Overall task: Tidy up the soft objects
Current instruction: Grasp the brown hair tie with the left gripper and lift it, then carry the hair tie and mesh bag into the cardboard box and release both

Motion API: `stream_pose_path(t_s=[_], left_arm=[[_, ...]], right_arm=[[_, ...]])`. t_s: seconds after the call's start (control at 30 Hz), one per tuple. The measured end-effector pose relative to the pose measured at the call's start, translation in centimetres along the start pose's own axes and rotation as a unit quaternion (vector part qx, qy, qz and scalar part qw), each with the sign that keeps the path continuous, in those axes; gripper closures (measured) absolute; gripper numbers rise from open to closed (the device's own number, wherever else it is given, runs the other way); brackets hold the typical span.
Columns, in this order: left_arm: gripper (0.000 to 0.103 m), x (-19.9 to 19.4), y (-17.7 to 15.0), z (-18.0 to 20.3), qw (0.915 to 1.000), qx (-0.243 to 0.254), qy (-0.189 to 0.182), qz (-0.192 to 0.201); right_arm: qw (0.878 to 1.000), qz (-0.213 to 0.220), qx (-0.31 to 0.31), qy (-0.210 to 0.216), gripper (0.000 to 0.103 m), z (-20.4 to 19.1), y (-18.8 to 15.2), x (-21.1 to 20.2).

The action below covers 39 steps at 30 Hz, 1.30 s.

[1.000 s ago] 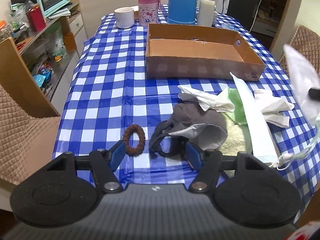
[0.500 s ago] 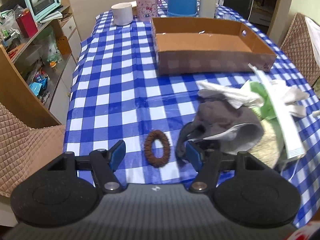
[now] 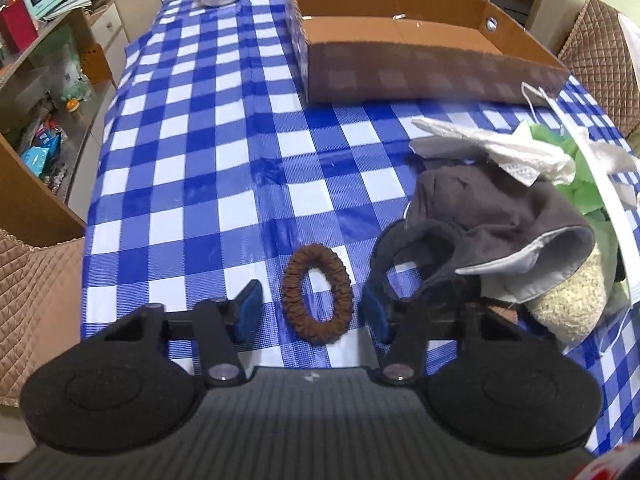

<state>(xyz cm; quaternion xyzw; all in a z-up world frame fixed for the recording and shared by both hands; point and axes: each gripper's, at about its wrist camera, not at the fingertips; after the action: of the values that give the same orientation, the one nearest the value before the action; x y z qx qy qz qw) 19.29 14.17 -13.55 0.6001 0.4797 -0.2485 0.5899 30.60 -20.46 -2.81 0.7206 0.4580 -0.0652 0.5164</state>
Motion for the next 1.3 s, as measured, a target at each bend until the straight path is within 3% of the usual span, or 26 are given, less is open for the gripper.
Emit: stream_pose_path(t_s=[0.3, 0.7, 1.03, 1.3], left_arm=[[0.087, 0.4, -0.3, 0.5, 0.9999, 0.01, 0.004, 0.003], [0.088, -3.7, 2.9, 0.4, 0.9988, -0.007, 0.004, 0.049], [0.087, -4.9, 10.8, 2.8, 0.9945, -0.001, -0.011, 0.104], [0.087, -3.0, 18.1, 5.6, 0.9918, 0.004, -0.022, 0.126]], right_arm=[[1.0, -0.018, 0.01, 0.007, 0.098, 1.4, 0.0, 0.5], [0.999, -0.013, -0.006, 0.044, 0.098, 2.1, 2.2, 0.8], [0.997, 0.031, -0.037, 0.063, 0.098, 1.6, 8.0, 4.8], [0.994, 0.074, -0.057, 0.049, 0.098, 0.9, 12.5, 10.3]])
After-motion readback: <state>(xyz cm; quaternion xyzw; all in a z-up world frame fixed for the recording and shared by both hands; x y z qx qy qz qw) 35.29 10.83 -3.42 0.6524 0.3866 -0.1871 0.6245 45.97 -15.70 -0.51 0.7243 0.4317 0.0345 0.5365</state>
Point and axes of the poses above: each gripper's, at about its wrist camera, not at the fingertips, and x roughly the way its jaws point, z to its right, y to its top, and after that the axes turned 12 degrees about y, right-handed
